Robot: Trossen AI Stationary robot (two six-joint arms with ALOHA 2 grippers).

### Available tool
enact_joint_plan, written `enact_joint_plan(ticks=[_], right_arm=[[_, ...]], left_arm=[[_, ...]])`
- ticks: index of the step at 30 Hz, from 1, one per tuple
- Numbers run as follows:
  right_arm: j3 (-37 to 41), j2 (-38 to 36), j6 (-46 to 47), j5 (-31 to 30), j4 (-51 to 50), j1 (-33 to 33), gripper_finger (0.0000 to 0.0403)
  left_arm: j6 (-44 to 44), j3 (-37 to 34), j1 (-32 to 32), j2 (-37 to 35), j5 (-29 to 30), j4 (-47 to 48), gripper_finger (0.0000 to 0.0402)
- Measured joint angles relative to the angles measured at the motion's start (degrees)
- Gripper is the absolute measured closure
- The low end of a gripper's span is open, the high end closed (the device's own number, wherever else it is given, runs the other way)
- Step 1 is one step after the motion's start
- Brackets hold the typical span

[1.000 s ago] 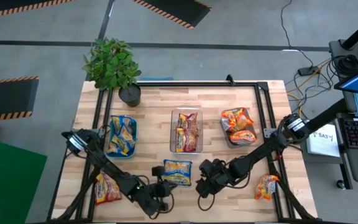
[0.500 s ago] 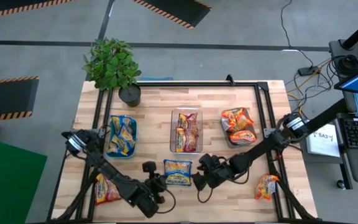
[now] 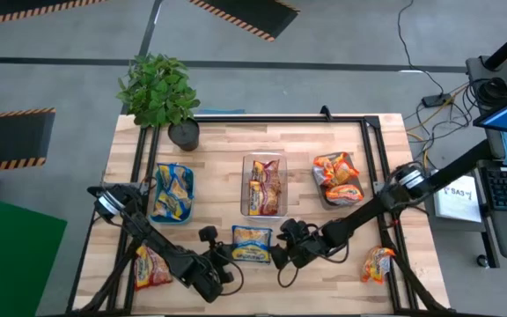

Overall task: Sort Maruchan noodles
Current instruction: Put the blue noodle pack into the green bin

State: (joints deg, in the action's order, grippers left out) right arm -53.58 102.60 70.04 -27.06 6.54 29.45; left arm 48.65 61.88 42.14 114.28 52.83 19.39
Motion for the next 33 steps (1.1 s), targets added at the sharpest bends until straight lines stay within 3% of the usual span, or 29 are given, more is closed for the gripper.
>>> enact_joint_plan(ticks=[9, 22, 33], right_arm=[[-0.07, 5.52, -3.34, -0.91, 10.83, -0.47, 0.0097], [-0.09, 6.11, -8.07, -2.05, 18.72, -1.38, 0.0098], [-8.19, 13.52, -15.31, -1.52, 18.96, -1.99, 0.0122]], left_arm=[[1.8, -1.28, -0.03, 0.0, 0.16, -1.0, 0.0401], [1.61, -1.87, -0.03, 0.02, 0.71, -2.92, 0.0402], [1.56, -3.36, -0.01, 0.02, 0.75, -6.46, 0.0401]])
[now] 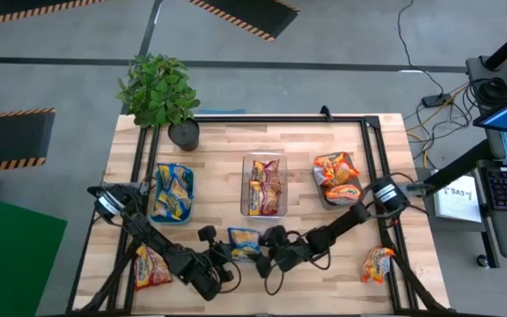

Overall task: Sort Maruchan noodles
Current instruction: Put the blue noodle pack into the green bin

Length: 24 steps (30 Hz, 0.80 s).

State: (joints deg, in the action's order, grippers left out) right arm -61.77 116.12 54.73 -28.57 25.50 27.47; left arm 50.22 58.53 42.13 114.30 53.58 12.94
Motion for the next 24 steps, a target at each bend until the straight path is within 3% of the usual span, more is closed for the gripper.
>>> enact_joint_plan(ticks=[9, 24], right_arm=[[-3.78, 1.07, -4.42, 0.84, -0.74, -0.78, 0.0142], [-3.57, 0.63, -7.38, 0.52, -1.6, -1.25, 0.0343]], left_arm=[[-0.42, -0.62, 0.0, 0.0, 0.01, -1.95, 0.0402], [-1.69, -0.62, 0.2, 0.0, 0.03, -2.62, 0.0401]])
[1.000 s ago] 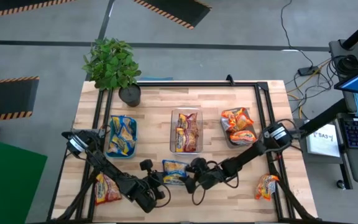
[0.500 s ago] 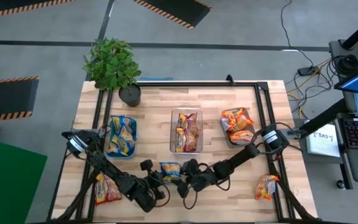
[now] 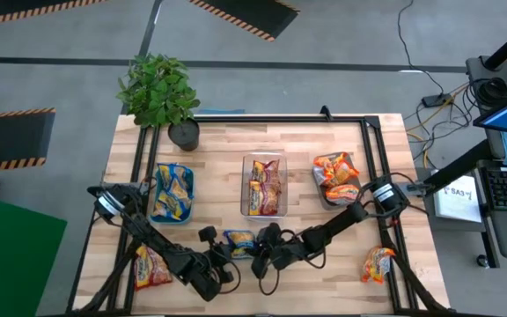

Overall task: Sort Maruchan noodles
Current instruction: Put the blue noodle pack into the green bin

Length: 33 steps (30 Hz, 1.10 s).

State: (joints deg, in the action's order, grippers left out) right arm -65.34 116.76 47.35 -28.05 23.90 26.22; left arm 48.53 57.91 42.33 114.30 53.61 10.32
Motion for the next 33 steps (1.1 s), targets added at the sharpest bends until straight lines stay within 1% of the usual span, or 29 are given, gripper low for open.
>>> enact_joint_plan(ticks=[2, 4, 8, 14, 19, 24, 29, 32, 33], right_arm=[[0.0, -0.35, -1.15, 0.0, 0.0, 0.04, 0.0371], [0.04, -0.9, -2.17, 0.0, -0.12, 0.19, 0.0385], [0.07, -3.09, -4.3, -0.02, -0.29, 0.76, 0.0388], [-0.02, -7.48, -9.3, -0.48, 0.31, 1.9, 0.039], [-0.07, -8.81, -14.12, -0.68, 3.6, 2.01, 0.039], [-1.99, -8.81, -19.59, -0.69, 4.7, 2.0, 0.039], [-6.06, -8.79, -25.46, -1.34, 4.98, 1.73, 0.039], [-8.99, -8.79, -29.5, -2.14, 3.12, 0.91, 0.039], [-9.99, -8.79, -30.71, -2.19, 2.36, 0.45, 0.039]], left_arm=[[-0.56, 0.0, 0.04, 0.0, 0.03, 0.0, 0.0401], [-1.43, 0.02, 0.28, -0.03, 0.06, -0.01, 0.0401], [-4.45, 0.17, 1.87, -1.69, 0.05, 0.22, 0.0402], [-11.96, 0.31, 6.84, -7.89, 5.26, 0.65, 0.0402], [-21.5, 0.33, 12.04, -14.91, 12.33, 0.78, 0.0402], [-33.56, 0.24, 16.04, -21.75, 20.09, 0.8, 0.0402], [-46.04, 0.2, 16.88, -28.56, 20.97, 0.83, 0.0402], [-52.84, 0.2, 16.82, -32.72, 21.22, 1.07, 0.0402], [-54.75, 0.17, 16.86, -34.09, 22.21, 1.34, 0.0402]])
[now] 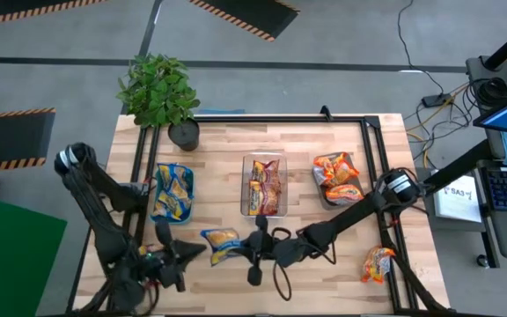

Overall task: Sort Maruchan noodles
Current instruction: Put the blue noodle pack into the green bin

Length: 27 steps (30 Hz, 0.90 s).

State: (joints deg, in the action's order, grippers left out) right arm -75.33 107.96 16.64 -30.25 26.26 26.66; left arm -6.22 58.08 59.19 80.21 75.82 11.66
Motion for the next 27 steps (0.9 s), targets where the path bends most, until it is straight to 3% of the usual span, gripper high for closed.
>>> enact_joint_plan(ticks=[4, 7, 15, 27], right_arm=[[-3.27, 0.05, -3.07, -0.2, -1.32, -2.21, 0.039], [-4.26, 0.17, -4.8, -0.17, -1.55, -4.17, 0.039], [-4.11, 0.66, -5.34, 0.08, -1.12, -11.21, 0.039], [-5.4, 9.87, -3.1, 6.6, 18.39, -19.22, 0.039]], left_arm=[[-2.01, -0.04, 0.99, -5.42, 7.53, 4.69, 0.0402], [2.23, -0.15, 1.83, -8.73, 13.79, 11.11, 0.0402], [20.36, -1.4, 1.96, -14.42, 14.15, 26.21, 0.0402], [21.76, -1.4, 1.96, -14.84, 14.23, 30.51, 0.0402]])
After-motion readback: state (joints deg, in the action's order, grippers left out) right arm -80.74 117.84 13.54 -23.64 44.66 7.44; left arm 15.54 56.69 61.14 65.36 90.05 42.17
